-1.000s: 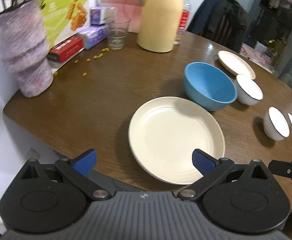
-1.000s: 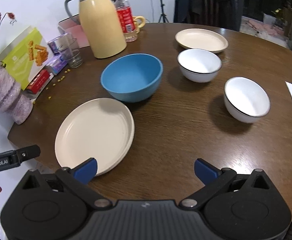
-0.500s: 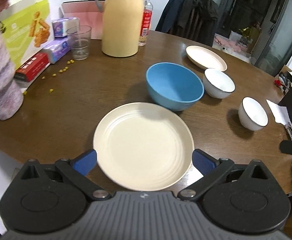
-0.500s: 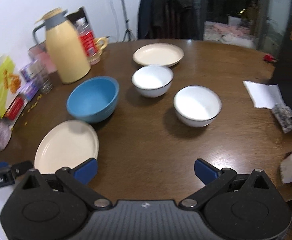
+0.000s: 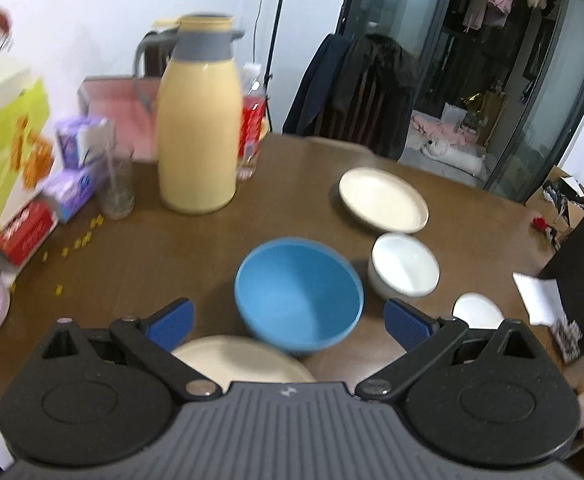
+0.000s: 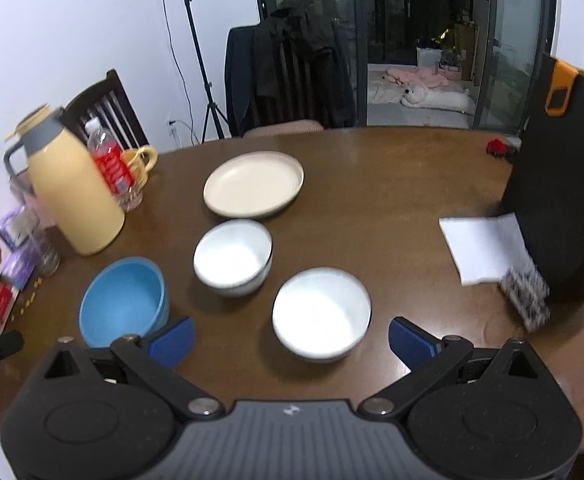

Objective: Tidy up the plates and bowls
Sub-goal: 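Move both open grippers back across the table toward the last cream plate, then bring both open grippers to opposite sides of the cream plate rim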

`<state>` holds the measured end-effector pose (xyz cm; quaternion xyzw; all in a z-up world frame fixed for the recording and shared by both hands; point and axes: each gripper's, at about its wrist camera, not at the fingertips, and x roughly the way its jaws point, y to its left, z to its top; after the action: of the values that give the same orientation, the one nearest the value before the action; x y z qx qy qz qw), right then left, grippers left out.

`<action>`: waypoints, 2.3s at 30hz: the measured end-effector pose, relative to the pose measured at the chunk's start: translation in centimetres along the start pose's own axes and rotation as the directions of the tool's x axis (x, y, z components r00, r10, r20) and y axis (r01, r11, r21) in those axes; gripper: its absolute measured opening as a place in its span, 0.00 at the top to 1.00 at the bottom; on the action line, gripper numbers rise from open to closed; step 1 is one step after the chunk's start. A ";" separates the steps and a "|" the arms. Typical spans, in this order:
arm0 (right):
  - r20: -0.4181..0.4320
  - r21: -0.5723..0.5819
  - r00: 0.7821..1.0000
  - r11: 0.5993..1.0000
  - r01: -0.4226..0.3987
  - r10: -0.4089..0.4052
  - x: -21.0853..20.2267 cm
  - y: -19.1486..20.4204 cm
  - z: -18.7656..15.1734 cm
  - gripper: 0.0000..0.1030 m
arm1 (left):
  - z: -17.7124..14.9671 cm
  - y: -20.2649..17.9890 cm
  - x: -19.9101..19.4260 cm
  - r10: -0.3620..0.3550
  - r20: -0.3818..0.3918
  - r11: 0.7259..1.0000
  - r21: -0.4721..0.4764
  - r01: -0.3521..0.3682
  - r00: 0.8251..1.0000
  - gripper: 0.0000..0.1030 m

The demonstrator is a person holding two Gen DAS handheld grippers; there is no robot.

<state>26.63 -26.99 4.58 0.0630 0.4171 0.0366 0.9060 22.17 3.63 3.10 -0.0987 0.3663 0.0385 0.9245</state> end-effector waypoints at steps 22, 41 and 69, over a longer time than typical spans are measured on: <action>-0.121 -0.087 0.990 0.992 -0.086 0.075 11.1 -2.1 16.4 0.00 | 12.8 -9.8 10.4 0.015 -0.073 0.999 0.029 -0.013 0.997 0.00; -0.196 -0.078 0.974 0.989 -0.128 0.110 21.5 -0.7 23.7 0.00 | 19.0 -12.5 20.6 0.094 -0.153 0.995 0.042 -0.088 0.984 0.00; -0.344 -0.039 0.937 0.996 -0.077 0.059 36.4 -0.8 23.5 0.05 | 19.5 -12.5 34.8 0.220 -0.300 0.974 0.023 -0.223 0.928 0.00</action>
<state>68.15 -25.39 -7.76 0.0464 0.5645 0.0892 0.8192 62.45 -4.55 -4.90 -0.0669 0.5113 0.1292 0.8470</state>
